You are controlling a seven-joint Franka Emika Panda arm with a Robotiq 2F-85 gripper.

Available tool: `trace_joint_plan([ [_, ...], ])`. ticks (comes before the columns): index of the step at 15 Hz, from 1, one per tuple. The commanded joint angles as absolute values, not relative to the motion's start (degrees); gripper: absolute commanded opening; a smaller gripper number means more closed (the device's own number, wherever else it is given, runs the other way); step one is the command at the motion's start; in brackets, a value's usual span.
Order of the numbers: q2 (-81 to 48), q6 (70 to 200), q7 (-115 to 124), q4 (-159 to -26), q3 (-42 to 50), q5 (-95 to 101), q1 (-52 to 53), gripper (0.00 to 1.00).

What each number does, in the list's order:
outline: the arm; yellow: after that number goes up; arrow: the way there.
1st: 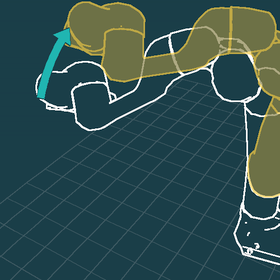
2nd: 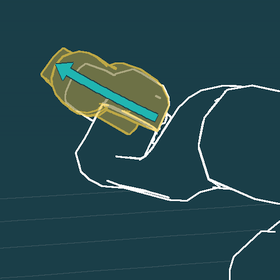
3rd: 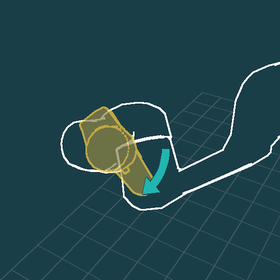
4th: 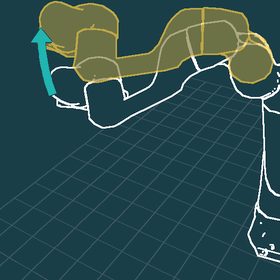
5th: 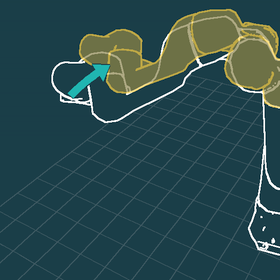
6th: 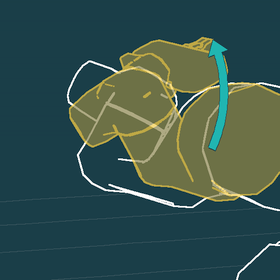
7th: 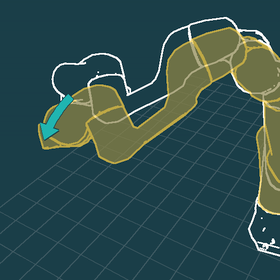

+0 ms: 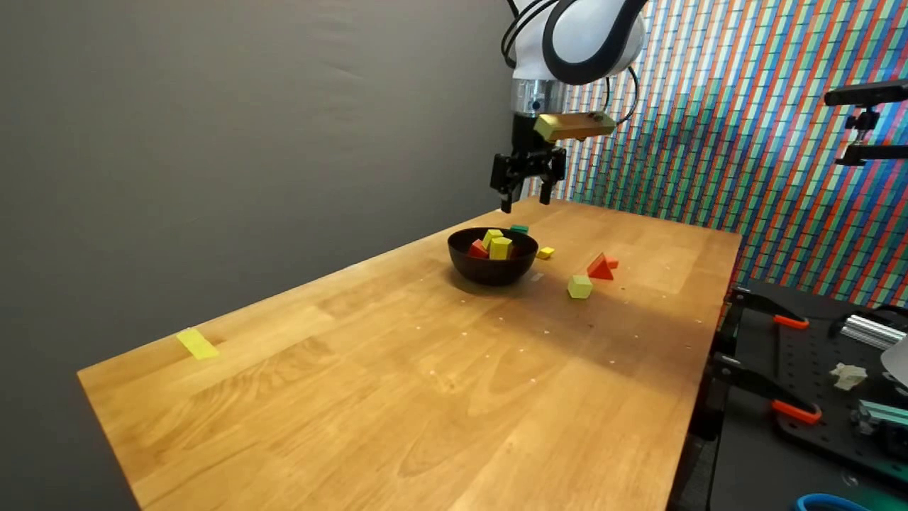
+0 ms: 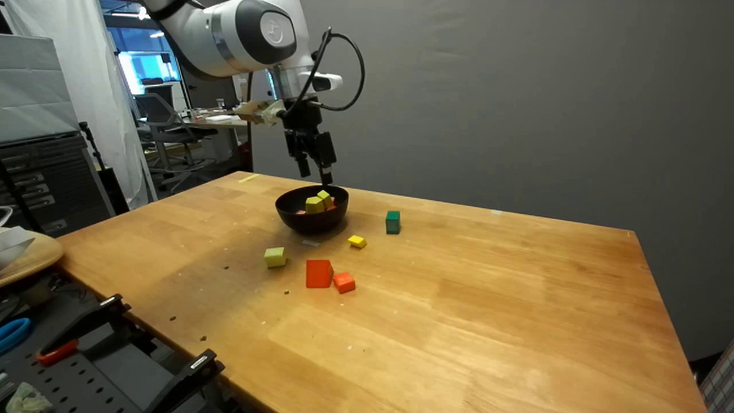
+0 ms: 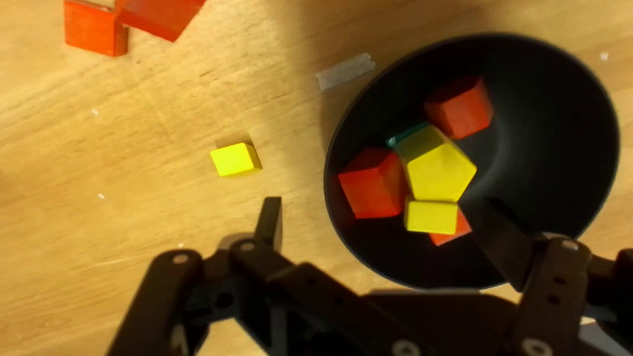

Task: Put the colored things in the bowl

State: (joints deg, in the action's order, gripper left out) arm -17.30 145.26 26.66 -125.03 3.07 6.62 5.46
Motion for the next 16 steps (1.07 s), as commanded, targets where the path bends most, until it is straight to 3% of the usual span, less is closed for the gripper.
trace_joint_plan([
  [1, -23.7, 146.0, 31.2, -117.3, 6.7, 7.0, 5.4, 1.00],
  [8, -23.8, 146.9, 30.0, -117.7, 8.7, 5.8, 4.8, 1.00],
  [16, -21.3, 156.8, -2.4, -120.1, -0.1, 0.6, -5.5, 1.00],
])
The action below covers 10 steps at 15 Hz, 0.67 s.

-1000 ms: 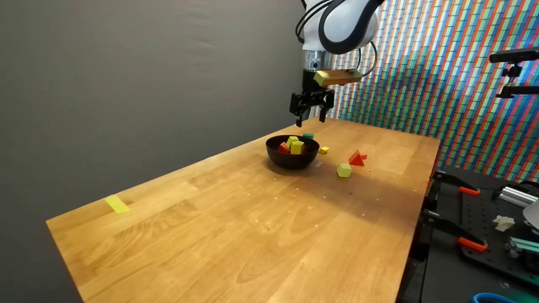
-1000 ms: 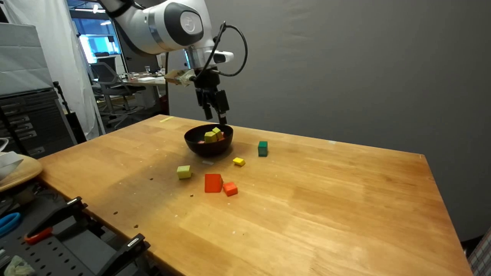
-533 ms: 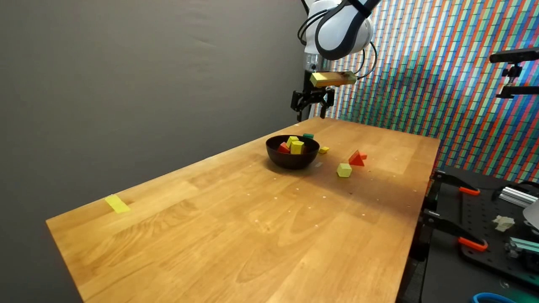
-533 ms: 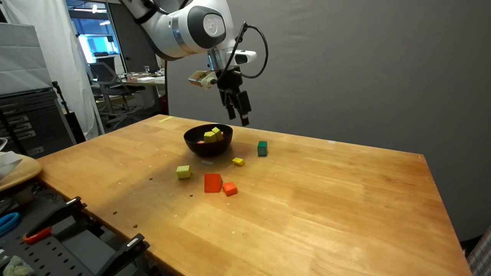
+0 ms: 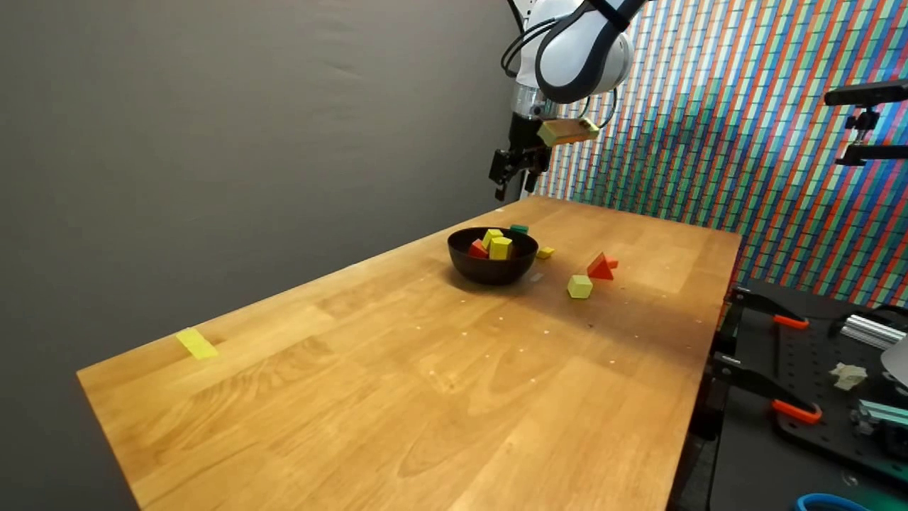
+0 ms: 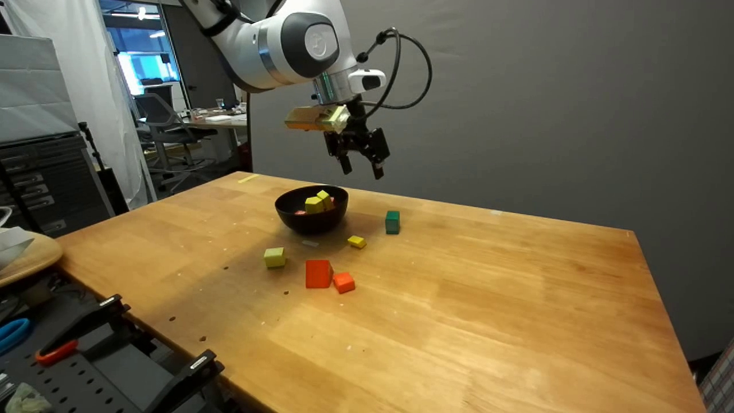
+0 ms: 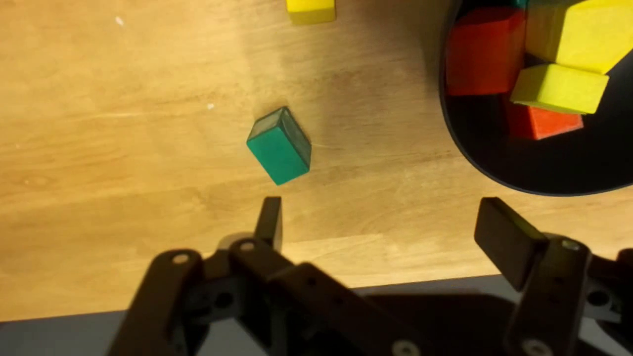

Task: Put the colored things in the bowl

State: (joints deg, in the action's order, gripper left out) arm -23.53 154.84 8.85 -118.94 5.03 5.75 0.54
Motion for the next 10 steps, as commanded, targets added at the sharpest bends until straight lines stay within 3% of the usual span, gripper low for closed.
trace_joint_plan([
  [1, -21.0, 153.9, -6.3, -119.2, -4.5, -4.8, -9.8, 1.00],
  [2, -23.2, 155.1, 0.9, -118.8, 1.7, 0.4, -3.3, 1.00],
  [5, -22.5, 154.7, -4.9, -118.8, -2.1, -3.9, -7.8, 1.00],
  [7, -26.4, 160.6, 3.1, -116.6, 6.0, 9.0, -0.9, 1.00],
  [10, -32.6, 158.3, 6.9, -111.0, 12.4, 16.6, 2.6, 1.00],
])
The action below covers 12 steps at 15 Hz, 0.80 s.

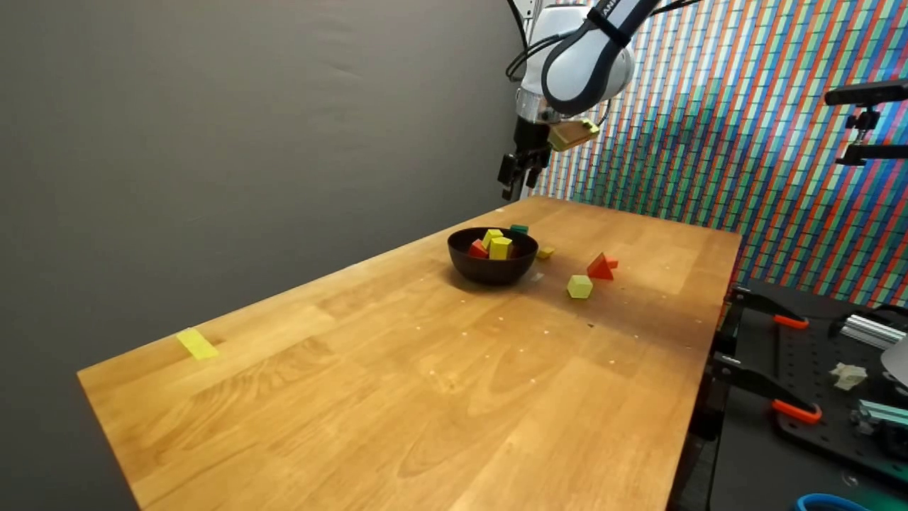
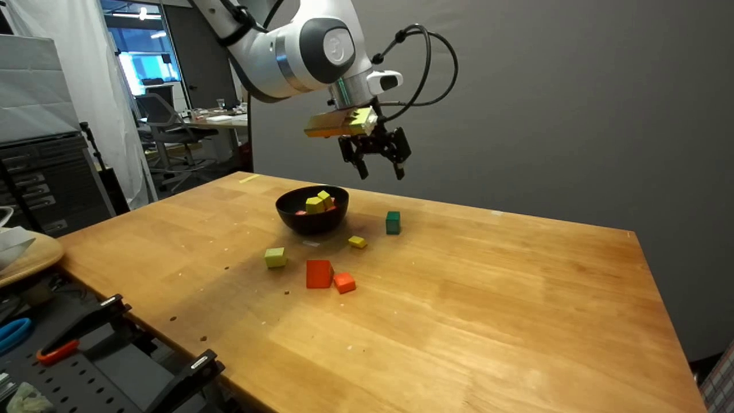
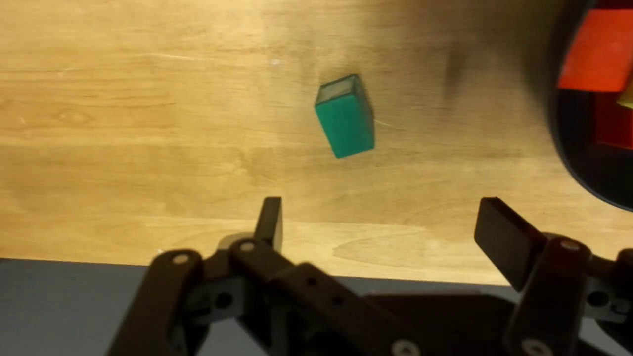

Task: Put the colored things in the bowl

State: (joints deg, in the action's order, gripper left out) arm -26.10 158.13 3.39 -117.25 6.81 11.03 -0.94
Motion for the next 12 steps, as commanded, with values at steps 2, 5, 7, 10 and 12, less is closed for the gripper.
trace_joint_plan([
  [2, -35.4, 154.3, 2.9, -108.3, 9.2, 12.6, -0.4, 1.00],
  [5, -39.0, 148.0, -3.4, -104.3, 3.4, 6.4, -5.9, 1.00],
  [7, -40.8, 143.3, -6.4, -101.6, 1.5, 3.4, -8.1, 1.00],
  [10, -42.5, 138.9, -7.7, -98.5, 1.3, 1.7, -9.4, 0.68],
  [12, -43.1, 137.9, -8.0, -97.3, 1.3, 0.8, -10.0, 0.50],
])
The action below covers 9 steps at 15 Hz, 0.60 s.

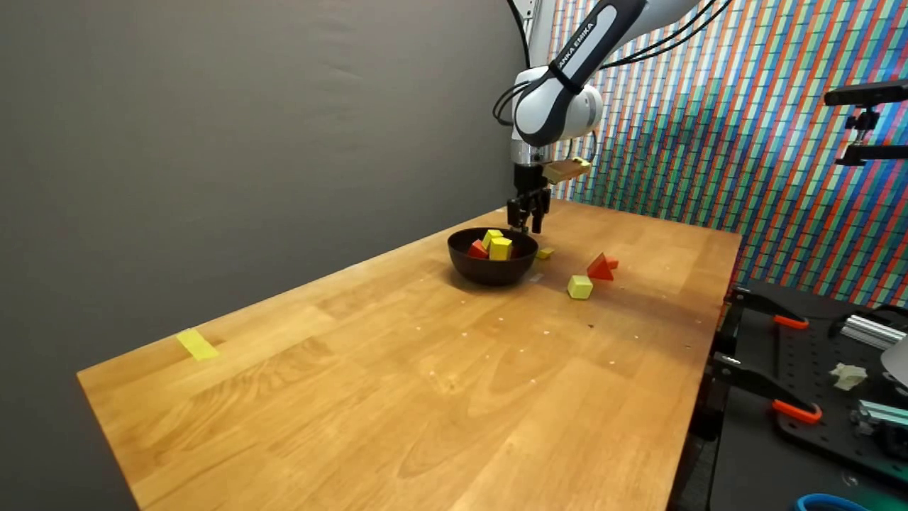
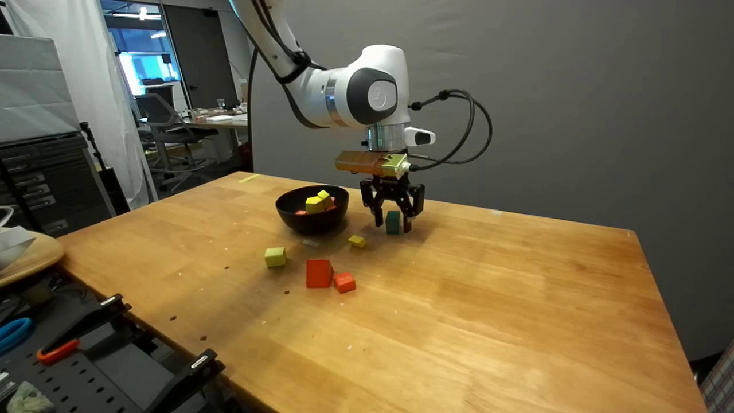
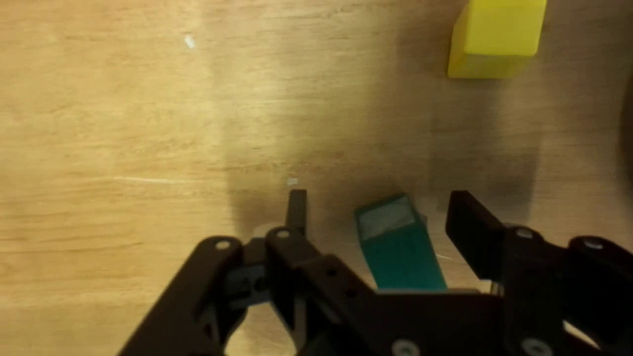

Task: Put the colored things in the bowl

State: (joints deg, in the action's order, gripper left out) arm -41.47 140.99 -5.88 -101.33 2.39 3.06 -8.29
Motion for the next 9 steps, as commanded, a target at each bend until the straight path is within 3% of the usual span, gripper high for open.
trace_joint_plan([
  [1, -43.1, 137.6, -8.0, -96.9, 1.3, 0.5, -10.1, 0.42],
  [5, -41.9, 138.0, -7.8, -97.1, 1.2, 0.0, -9.9, 0.12],
  [9, -34.3, 141.1, -7.1, -103.3, 0.9, 1.1, -7.8, 0.10],
])
